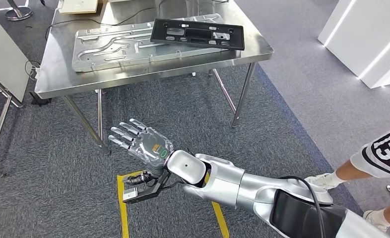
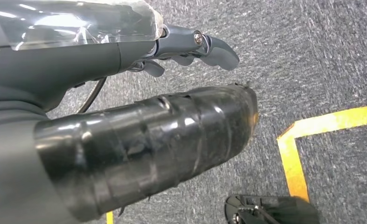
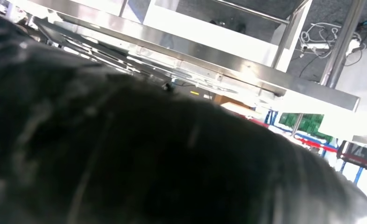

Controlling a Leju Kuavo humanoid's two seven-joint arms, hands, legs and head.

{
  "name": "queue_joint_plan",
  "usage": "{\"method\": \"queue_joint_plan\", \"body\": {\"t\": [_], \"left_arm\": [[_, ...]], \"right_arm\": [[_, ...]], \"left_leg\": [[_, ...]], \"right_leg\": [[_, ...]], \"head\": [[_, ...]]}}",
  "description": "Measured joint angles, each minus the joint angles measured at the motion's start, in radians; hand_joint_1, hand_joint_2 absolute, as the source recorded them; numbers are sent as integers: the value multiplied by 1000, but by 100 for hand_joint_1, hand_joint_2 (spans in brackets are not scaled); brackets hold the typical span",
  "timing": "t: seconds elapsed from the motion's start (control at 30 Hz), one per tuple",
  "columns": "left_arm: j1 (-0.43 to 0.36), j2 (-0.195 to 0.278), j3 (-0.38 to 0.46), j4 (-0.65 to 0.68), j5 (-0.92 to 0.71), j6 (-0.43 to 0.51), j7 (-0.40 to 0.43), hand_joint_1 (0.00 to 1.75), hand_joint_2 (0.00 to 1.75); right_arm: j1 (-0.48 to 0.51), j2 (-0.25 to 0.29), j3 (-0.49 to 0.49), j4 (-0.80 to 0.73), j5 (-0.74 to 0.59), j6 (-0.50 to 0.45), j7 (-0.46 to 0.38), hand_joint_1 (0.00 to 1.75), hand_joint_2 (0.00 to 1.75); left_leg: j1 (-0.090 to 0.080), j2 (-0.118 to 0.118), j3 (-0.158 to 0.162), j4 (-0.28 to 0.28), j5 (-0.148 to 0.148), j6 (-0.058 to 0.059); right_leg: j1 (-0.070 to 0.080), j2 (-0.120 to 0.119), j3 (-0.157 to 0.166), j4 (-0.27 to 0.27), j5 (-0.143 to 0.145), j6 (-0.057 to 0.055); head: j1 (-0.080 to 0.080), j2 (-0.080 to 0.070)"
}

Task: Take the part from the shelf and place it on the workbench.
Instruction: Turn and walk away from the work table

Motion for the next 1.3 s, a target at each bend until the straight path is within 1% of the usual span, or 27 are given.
{"method": "queue_joint_plan", "body": {"t": [0.03,0.1,0.13,0.17,0.2,0.27,0.3,0.33,0.37,0.43,0.47,0.5,0.6,0.63,0.67,0.73,0.77,0.8,0.83,0.87,0.9,0.97,1.0,1.03,1.13,1.23,1.3], "left_arm": [[0,0,0,0,0,0,0,0,0],[0,0,0,0,0,0,0,0,0],[1,0,1,0,0,0,0,0,0],[1,1,1,0,0,0,0,0,0],[1,1,1,0,0,0,0,0,0],[1,1,1,0,0,0,0,0,0],[1,1,1,0,0,0,0,0,0],[2,1,1,0,0,0,0,0,0],[2,1,1,0,0,0,0,0,0],[1,1,1,0,0,0,-1,0,0],[-1,1,1,0,0,0,-2,0,0],[-2,1,1,0,0,0,-2,0,0],[-1,1,1,0,-1,0,-5,0,0],[0,0,1,0,-2,0,-5,0,0],[-1,0,1,0,-2,0,-6,0,0],[-2,0,2,0,-3,0,-7,0,0],[-2,0,2,0,-3,0,-7,0,0],[-1,0,2,0,-3,0,-7,0,0],[-1,0,2,0,-3,0,-7,0,0],[0,0,2,0,-3,0,-7,0,0],[0,0,2,0,-3,0,-7,0,0],[-1,-1,2,0,-4,0,-10,0,0],[-2,-1,2,0,-3,-1,-12,0,0],[-2,0,2,0,-3,-2,-13,0,0],[-2,0,2,0,-3,-1,-15,0,0],[-2,0,2,0,-3,1,-17,0,0],[-2,0,2,0,-3,2,-19,0,0]], "right_arm": [[-1,0,0,0,0,0,0,0,0],[-1,1,0,0,0,0,0,0,0],[-1,1,0,0,0,0,0,0,0],[-2,1,0,0,0,0,0,0,0],[-2,1,1,0,0,0,0,0,0],[-1,1,2,0,1,0,0,0,0],[0,1,4,0,1,0,0,0,0],[1,1,5,0,1,0,0,0,0],[2,1,6,0,1,0,0,0,0],[2,1,7,0,1,0,0,0,0],[1,1,7,0,1,0,0,0,0],[1,1,6,0,1,-1,0,0,0],[1,0,6,2,3,-3,0,0,0],[1,0,6,2,4,-4,1,0,0],[1,0,5,3,5,-5,1,0,0],[3,-1,5,6,7,-7,2,0,0],[4,-1,5,7,7,-8,2,0,0],[7,-2,5,9,8,-8,2,0,0],[9,-2,5,10,9,-8,2,0,0],[10,-2,5,12,10,-8,2,0,0],[11,-2,5,13,11,-8,2,0,0],[9,-2,4,14,13,-10,2,0,0],[9,-2,4,14,14,-12,2,0,0],[9,-2,4,14,15,-15,2,0,0],[12,-2,3,18,16,-20,1,0,0],[15,-2,3,22,16,-25,1,0,0],[19,-2,3,23,16,-31,1,0,0]], "left_leg": [[-1,0,-2,0,5,-7],[2,0,-6,0,10,-20],[3,0,-11,10,0,-26],[5,0,-23,37,-26,-32],[7,-1,-40,84,-65,-37],[8,-1,-80,211,-148,-47],[8,-1,-90,255,-171,-50],[8,-1,-82,267,-175,-52],[9,-1,-55,240,-163,-52],[8,-1,38,103,-121,-45],[6,-1,76,41,-106,-38],[3,-2,99,0,-98,-31],[0,-3,101,-17,-83,-7],[2,-1,98,-22,-75,1],[4,1,95,-26,-66,10],[5,4,79,-30,-49,22],[5,5,69,-30,-43,24],[5,5,59,-28,-37,23],[4,5,49,-26,-31,22],[4,5,41,-23,-26,20],[4,5,34,-19,-23,18],[3,4,22,-10,-19,12],[0,4,18,-6,-20,8],[-2,4,14,-3,-22,9],[-3,5,12,-4,-18,11],[-1,4,11,-12,-5,-4],[-1,4,10,-16,1,-7]], "right_leg": [[3,0,1,-10,1,-5],[2,0,-4,-13,15,-19],[0,-1,-8,-16,23,-27],[-3,-3,-13,-20,31,-35],[-4,-5,-21,-22,39,-40],[-3,-6,-42,-19,53,-45],[-3,-6,-53,-17,60,-44],[-3,-6,-64,-14,65,-43],[-3,-6,-73,-11,71,-41],[-2,-6,-86,-6,79,-35],[-1,-7,-90,-4,83,-31],[1,-7,-94,-2,88,-25],[1,-8,-99,-4,101,-7],[1,-6,-102,2,95,-2],[0,-3,-111,22,75,3],[-2,1,-151,125,-3,8],[-2,1,-175,194,-44,11],[-3,1,-191,250,-71,13],[-4,1,-192,276,-80,14],[-5,1,-171,260,-70,14],[-6,1,-132,207,-47,12],[-4,1,-40,64,-10,4],[-4,2,-12,15,-1,0],[-3,2,0,-10,1,-3],[0,3,-4,-15,6,-9],[3,3,-10,-15,13,-17],[3,2,-13,-14,16,-21]], "head": [[0,0],[0,0],[0,0],[0,0],[0,0],[0,0],[0,0],[0,0],[0,0],[0,0],[0,0],[0,0],[0,0],[0,0],[0,0],[1,0],[1,0],[1,0],[1,0],[1,0],[1,0],[1,0],[1,0],[0,0],[0,0],[0,0],[0,0]]}}
